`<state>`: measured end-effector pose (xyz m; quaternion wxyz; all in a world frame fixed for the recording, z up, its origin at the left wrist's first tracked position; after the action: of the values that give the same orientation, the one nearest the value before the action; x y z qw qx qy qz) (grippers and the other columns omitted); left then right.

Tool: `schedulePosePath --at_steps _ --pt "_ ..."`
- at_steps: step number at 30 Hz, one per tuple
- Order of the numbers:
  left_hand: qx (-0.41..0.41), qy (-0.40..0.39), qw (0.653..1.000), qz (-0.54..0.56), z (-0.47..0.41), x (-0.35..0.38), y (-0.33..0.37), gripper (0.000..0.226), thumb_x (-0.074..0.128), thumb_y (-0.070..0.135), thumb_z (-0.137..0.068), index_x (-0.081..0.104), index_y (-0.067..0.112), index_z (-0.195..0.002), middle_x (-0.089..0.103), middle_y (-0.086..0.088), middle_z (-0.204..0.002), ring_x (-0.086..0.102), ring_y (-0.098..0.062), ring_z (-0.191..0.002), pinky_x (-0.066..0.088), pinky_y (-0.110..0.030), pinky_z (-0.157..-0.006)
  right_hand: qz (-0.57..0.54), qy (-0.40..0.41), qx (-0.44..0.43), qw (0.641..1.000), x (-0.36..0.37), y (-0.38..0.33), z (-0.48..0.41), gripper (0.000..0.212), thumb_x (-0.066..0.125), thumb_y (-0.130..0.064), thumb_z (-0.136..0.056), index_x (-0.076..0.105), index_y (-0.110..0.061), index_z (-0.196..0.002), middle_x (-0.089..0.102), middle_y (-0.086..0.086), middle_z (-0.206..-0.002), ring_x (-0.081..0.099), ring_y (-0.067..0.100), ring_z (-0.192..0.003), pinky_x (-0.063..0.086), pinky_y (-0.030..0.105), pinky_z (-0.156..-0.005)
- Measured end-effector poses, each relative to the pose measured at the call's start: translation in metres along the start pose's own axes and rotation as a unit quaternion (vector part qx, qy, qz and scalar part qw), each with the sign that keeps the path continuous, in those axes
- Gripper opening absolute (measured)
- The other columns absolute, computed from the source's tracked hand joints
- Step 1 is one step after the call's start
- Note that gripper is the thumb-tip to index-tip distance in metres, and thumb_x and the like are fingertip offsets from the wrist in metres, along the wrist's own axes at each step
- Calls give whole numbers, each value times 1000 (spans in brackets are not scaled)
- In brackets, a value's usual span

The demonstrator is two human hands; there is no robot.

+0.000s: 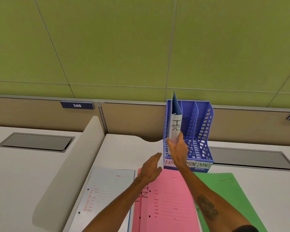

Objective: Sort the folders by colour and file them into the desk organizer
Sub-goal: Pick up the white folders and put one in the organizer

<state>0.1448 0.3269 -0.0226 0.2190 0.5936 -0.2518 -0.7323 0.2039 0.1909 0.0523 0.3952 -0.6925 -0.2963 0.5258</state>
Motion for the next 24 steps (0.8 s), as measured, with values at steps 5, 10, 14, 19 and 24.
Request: schedulePosePath --at_steps 5,10,14,19,24 --pt "-4 6 1000 -8 2 0 -13 65 51 31 -100 19 27 -156 20 5 -163 23 -19 -150 26 -38 -120 10 -13 4 1000 10 5 8 70 66 -35 -92 32 -17 -150 52 10 -145 57 32 -125 52 49 -100" --pt "-3 11 1000 -7 9 -3 -24 64 50 27 -100 19 25 -156 20 4 -163 23 -18 -150 24 -36 -121 28 -24 18 999 16 8 13 72 68 -35 -91 32 -17 -150 51 10 -145 55 33 -126 51 50 -100" --pt "-7 21 1000 -4 15 -8 -32 64 52 24 -99 20 24 -155 21 4 -163 24 -17 -149 25 -36 -121 40 -33 22 998 18 9 18 73 69 -35 -90 31 -17 -150 50 11 -145 55 32 -127 52 51 -99" --pt "-14 28 999 -6 23 -13 -36 64 53 23 -99 22 23 -155 22 4 -162 24 -18 -149 26 -36 -120 63 -35 27 997 15 6 24 82 71 -37 -88 27 -18 -154 44 8 -150 47 29 -135 49 49 -104" --pt "-20 39 999 -4 33 -20 -36 64 53 22 -99 23 23 -155 23 3 -162 26 -18 -149 28 -37 -119 62 -56 30 996 11 6 35 88 71 -34 -88 19 -19 -157 40 8 -153 45 30 -137 49 49 -104"
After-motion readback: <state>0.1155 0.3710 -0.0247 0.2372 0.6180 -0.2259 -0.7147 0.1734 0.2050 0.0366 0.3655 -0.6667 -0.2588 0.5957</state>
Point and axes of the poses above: each hand's wrist, its own z-axis away from the middle knuckle, its own x-axis out of the palm, y = z × x, the point moved 8 cm from there along -z, towards the middle knuckle
